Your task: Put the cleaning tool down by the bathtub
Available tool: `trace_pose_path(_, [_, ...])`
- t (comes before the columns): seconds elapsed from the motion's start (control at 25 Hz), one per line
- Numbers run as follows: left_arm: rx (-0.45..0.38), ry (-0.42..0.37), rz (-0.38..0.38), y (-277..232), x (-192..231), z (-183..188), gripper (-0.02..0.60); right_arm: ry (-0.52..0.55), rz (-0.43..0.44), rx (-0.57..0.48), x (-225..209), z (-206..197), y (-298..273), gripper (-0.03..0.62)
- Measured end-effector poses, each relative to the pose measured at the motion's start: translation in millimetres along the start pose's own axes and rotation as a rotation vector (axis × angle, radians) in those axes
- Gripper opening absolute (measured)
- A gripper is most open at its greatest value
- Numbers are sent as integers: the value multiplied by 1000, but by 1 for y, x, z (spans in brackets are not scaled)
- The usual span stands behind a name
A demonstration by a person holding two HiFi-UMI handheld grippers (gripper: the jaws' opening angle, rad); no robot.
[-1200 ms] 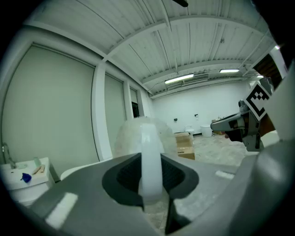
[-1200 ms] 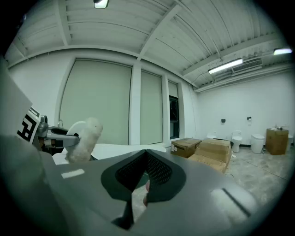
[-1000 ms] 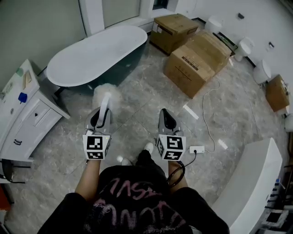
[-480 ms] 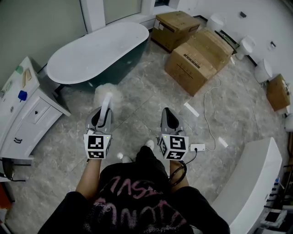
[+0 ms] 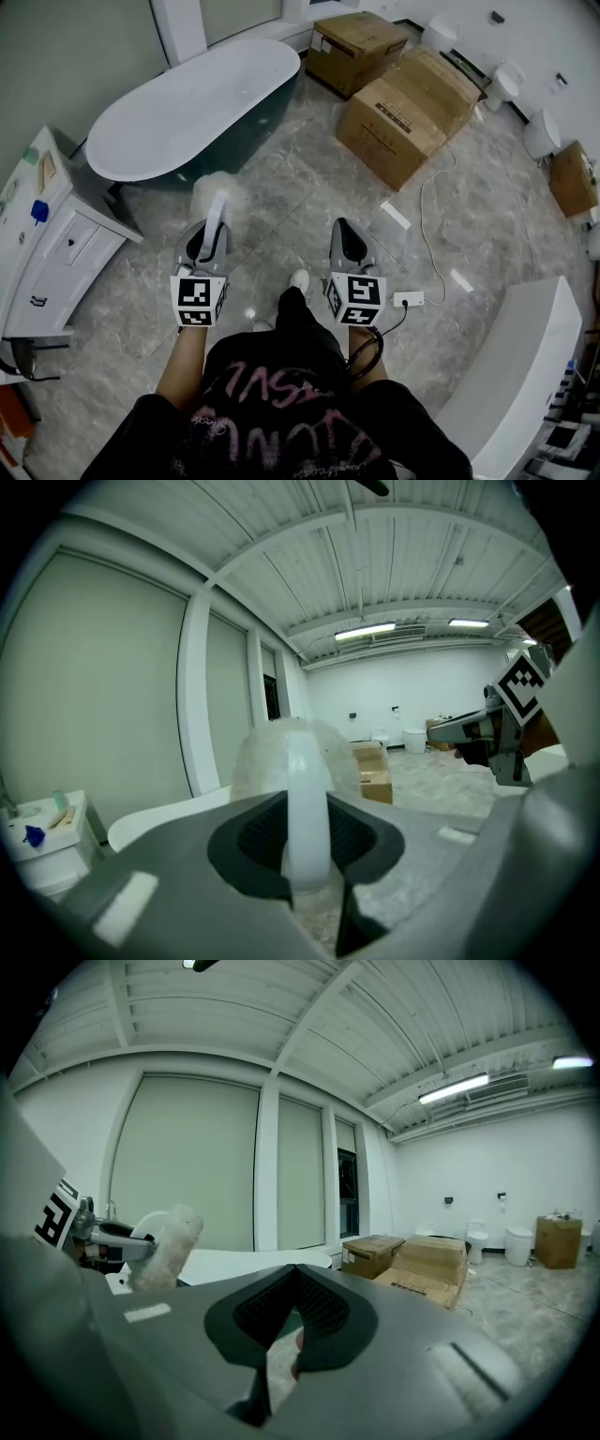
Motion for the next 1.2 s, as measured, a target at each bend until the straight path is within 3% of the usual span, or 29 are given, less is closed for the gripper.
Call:
trace_pose_path(0.48, [115,-6,-50,-124,6,34,78,-49,0,76,-68,17,-103,23])
trace_pose_path(0.72, [161,-18,-40,-193,6,63,78,-67,11,110,-118,33,-158,23])
trace_pose_path(1.2, [215,-43,-51,-260,6,89,78,-103,19,144,-167,41,-217,23])
Point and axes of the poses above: the fingertips, and each gripper's own axes: y backward along the fingers, x to its left, z out of its top, the point moved 10 cm from there along y, backward along the fingers, and after that the axes turned 15 degrees about x, right-handed, at the moved point
